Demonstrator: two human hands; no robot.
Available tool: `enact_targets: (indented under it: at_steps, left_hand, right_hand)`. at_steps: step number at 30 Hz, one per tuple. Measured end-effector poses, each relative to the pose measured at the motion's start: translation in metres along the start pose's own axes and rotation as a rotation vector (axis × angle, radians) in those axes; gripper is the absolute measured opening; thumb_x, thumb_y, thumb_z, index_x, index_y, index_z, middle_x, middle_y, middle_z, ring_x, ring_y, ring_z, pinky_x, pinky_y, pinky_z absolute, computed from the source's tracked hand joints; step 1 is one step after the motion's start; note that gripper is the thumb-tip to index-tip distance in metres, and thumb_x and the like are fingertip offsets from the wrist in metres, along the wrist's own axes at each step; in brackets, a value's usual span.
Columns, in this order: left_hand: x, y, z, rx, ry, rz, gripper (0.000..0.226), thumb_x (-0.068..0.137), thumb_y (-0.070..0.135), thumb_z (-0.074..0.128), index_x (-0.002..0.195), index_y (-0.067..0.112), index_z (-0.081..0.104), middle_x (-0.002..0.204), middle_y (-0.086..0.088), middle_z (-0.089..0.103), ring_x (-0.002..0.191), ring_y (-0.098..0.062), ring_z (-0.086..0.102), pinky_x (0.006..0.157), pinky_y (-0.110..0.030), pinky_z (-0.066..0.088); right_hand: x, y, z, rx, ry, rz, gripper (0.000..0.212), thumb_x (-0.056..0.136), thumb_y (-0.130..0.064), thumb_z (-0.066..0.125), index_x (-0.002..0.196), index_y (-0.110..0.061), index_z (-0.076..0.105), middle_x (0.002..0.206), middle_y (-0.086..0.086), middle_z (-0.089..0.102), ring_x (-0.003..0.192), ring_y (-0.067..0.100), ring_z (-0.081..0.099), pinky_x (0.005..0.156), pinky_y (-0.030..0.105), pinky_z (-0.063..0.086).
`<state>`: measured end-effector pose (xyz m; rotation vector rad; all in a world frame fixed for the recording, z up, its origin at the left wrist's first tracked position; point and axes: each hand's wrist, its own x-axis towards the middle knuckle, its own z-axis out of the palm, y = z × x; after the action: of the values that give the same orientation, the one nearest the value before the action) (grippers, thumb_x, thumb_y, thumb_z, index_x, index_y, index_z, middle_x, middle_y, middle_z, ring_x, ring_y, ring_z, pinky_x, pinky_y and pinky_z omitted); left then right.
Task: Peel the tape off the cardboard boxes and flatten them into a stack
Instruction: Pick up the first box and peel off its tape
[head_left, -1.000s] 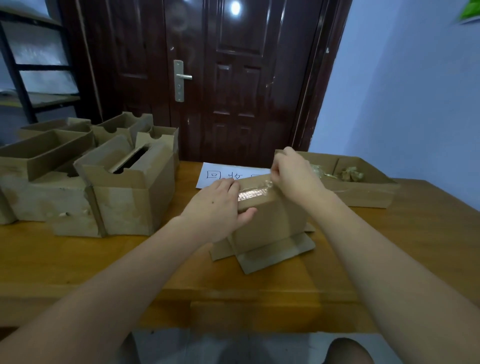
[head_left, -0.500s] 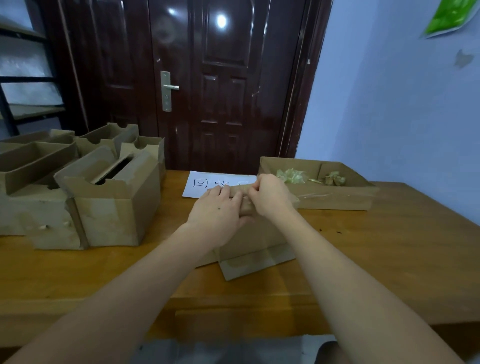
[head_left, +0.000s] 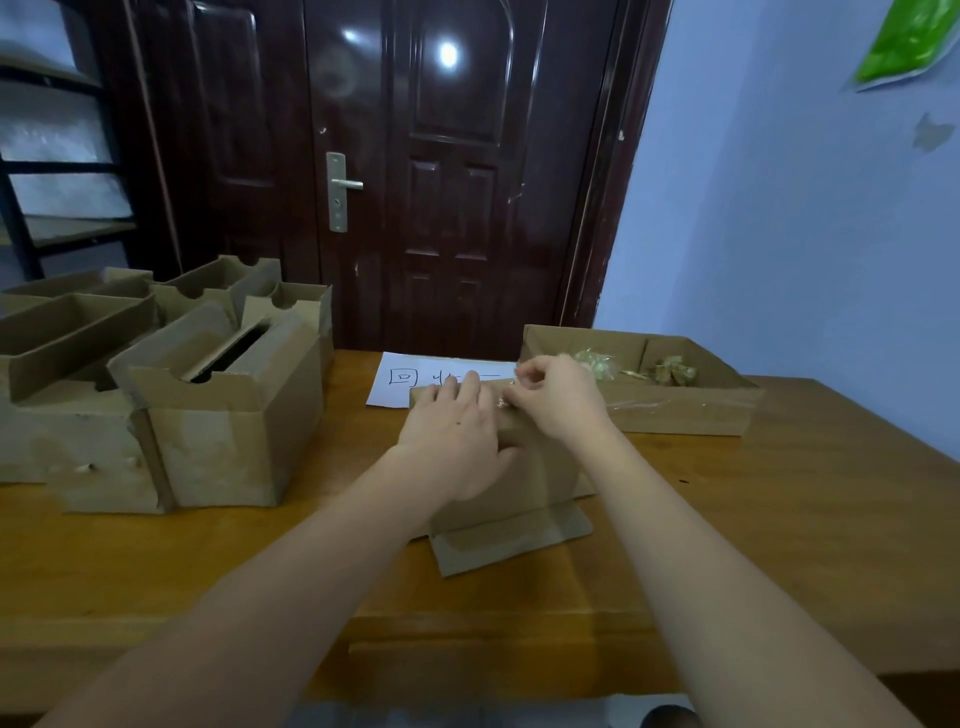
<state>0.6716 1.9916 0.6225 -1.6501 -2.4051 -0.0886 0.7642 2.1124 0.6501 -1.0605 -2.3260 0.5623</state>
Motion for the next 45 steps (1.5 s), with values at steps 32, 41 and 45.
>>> enact_targets:
  at_steps: [32, 41, 45]
  left_hand:
    - [0.006, 0.008, -0.013, 0.102, -0.058, 0.052, 0.059, 0.098, 0.055, 0.05, 0.136, 0.011, 0.044, 0.136, -0.009, 0.05, 0.128, -0.028, 0.047, 0.109, -0.041, 0.037]
    - [0.007, 0.013, 0.006, 0.044, -0.019, -0.004, 0.083, 0.103, 0.06, 0.037, 0.162, 0.007, 0.01, 0.17, -0.015, 0.011, 0.157, -0.031, 0.011, 0.124, -0.054, 0.018]
    - [0.007, 0.015, 0.004, 0.069, -0.042, -0.01, 0.081, 0.106, 0.056, 0.034, 0.163, 0.007, 0.002, 0.171, -0.012, 0.008, 0.158, -0.028, 0.007, 0.125, -0.054, 0.015]
  right_hand:
    - [-0.005, 0.009, 0.001, -0.086, 0.074, -0.181, 0.006, 0.09, -0.015, 0.069, 0.09, -0.019, 0.073, 0.094, -0.006, 0.056, 0.083, 0.012, 0.055, 0.069, 0.019, 0.046]
    - [-0.006, 0.019, 0.006, 0.385, -0.08, 0.11, 0.038, 0.09, -0.035, 0.077, 0.118, -0.01, 0.072, 0.107, -0.003, 0.068, 0.103, 0.013, 0.062, 0.093, 0.03, 0.051]
    - [-0.003, 0.011, 0.016, 0.236, 0.031, 0.092, 0.012, 0.095, -0.027, 0.068, 0.089, -0.019, 0.073, 0.093, -0.006, 0.07, 0.095, 0.017, 0.065, 0.088, 0.035, 0.054]
